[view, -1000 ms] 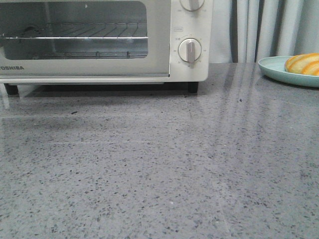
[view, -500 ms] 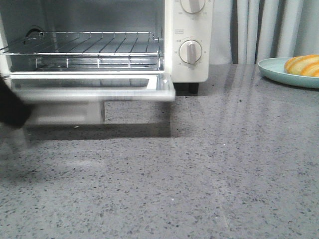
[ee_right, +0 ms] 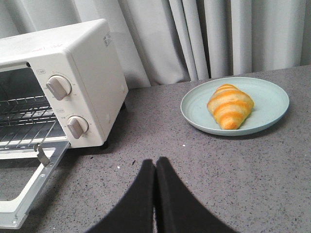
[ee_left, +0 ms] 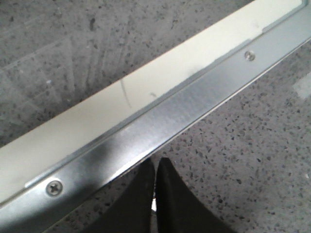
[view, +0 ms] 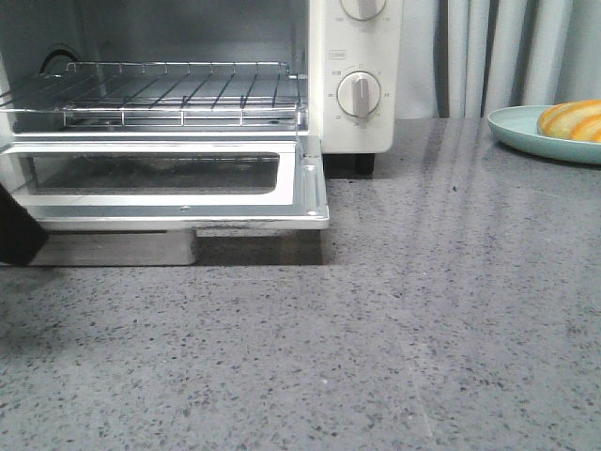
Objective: Put bread in oven
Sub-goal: 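Lower the oven door fully open and withdraw the left gripper, then move the right gripper over the croissant on the teal plate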
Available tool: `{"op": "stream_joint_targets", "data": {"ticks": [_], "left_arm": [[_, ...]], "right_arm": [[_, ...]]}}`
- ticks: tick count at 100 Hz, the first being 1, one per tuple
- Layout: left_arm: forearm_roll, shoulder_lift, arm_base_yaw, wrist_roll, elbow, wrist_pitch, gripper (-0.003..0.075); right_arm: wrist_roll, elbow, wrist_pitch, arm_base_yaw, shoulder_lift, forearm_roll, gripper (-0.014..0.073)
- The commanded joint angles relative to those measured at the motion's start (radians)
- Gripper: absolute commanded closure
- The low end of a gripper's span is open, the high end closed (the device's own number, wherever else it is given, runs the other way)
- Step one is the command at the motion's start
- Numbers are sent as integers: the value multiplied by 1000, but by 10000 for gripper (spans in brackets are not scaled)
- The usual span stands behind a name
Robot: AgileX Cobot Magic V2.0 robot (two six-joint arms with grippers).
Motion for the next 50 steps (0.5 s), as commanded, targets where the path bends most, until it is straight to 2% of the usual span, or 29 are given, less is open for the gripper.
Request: {"op": "stream_joint_targets", "data": {"ticks": [1, 28, 40, 50], "left_arm": [[-56, -76, 9, -4, -33, -56, 742], [-216, -451, 9, -12, -35, -47, 742], [-218, -628, 9, -12, -35, -49, 742], [-199, -756, 9, -12, -35, -55, 742]], "right_arm": [[-11, -33, -82, 3, 19, 7, 662], [-11, -62, -113, 3, 19, 7, 662], [-13, -109, -182, 3, 43, -11, 662], [-13, -204, -158, 3, 127, -87, 662]]}}
